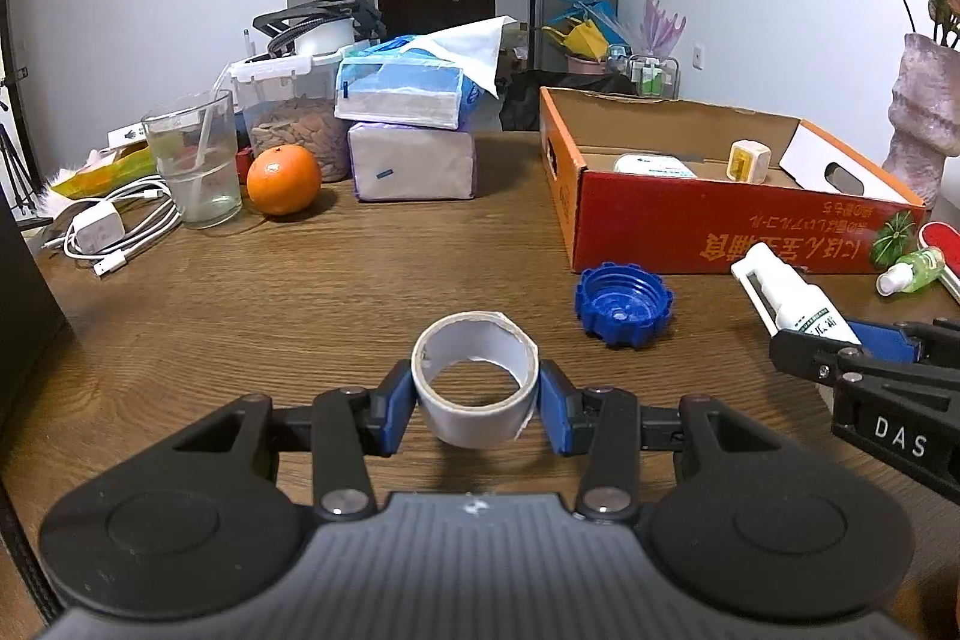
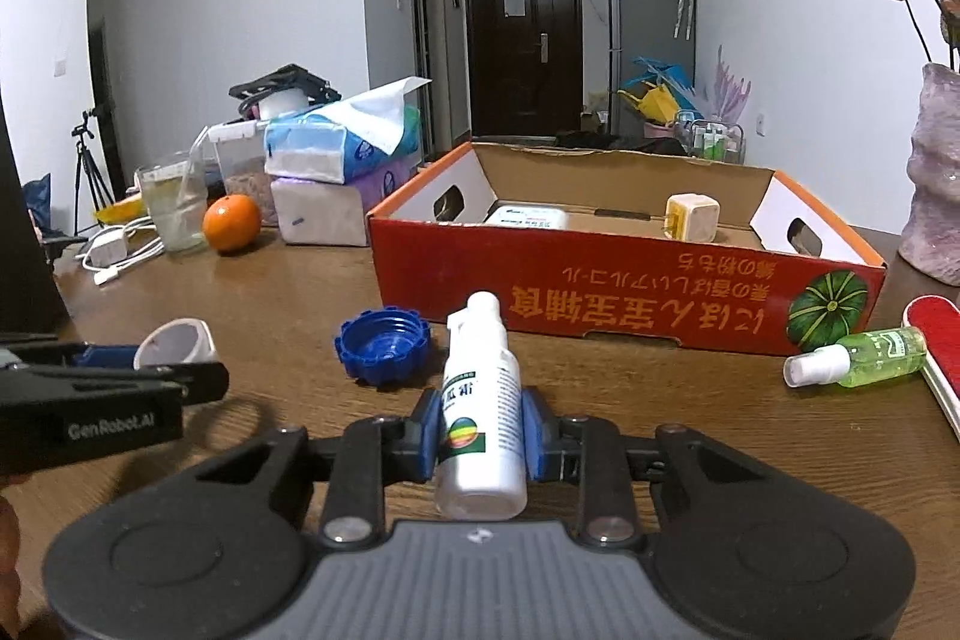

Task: Organize rigid objects
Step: 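Carry the tape roll with the left tool while the right tool carries the spray bottle to the box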

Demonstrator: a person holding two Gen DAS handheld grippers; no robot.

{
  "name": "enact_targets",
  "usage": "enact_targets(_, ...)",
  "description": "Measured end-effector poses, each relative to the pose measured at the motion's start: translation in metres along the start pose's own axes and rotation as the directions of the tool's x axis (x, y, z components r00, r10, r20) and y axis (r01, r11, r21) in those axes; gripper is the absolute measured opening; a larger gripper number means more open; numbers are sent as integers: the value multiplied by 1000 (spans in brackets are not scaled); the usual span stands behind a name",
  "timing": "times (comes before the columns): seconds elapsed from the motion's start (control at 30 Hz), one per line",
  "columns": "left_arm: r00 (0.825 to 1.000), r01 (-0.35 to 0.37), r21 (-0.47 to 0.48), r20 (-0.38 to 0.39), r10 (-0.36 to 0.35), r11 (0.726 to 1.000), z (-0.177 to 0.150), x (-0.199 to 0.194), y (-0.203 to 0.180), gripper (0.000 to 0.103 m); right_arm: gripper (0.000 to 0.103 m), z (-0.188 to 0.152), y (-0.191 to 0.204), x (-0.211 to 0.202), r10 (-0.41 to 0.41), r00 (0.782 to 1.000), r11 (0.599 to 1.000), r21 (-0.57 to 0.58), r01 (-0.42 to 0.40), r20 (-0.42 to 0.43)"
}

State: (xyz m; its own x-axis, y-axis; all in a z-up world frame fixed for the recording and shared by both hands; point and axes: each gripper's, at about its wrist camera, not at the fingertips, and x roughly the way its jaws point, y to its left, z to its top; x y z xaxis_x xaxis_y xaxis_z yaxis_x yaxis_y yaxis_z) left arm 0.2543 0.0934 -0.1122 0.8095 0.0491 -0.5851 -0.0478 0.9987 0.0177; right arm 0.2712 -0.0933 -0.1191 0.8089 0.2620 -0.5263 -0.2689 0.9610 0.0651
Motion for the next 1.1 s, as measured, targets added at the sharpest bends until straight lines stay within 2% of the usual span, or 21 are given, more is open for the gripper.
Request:
enact_targets(0.47,1000,18,-14,8,-18,1000,3,-3,-28,44,27,5,-21,-15,7,999,999,37,-8,38)
enact_targets(1.1,998,54,-19,13,-53,998,17,5,-71,44,27,13,-64,-24,-29,996,996,89,22,82)
